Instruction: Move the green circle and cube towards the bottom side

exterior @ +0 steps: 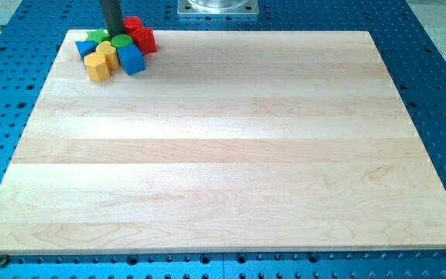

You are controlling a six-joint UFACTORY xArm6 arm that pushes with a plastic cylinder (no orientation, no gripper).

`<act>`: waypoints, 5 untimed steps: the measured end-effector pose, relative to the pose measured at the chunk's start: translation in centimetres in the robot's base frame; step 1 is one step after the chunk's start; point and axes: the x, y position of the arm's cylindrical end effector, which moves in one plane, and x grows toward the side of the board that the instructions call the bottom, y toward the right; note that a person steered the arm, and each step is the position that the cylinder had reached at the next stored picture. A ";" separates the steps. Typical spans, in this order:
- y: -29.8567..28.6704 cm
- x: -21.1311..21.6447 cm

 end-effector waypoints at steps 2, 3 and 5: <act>3.5 6.0; 9.0 12.8; -4.5 10.3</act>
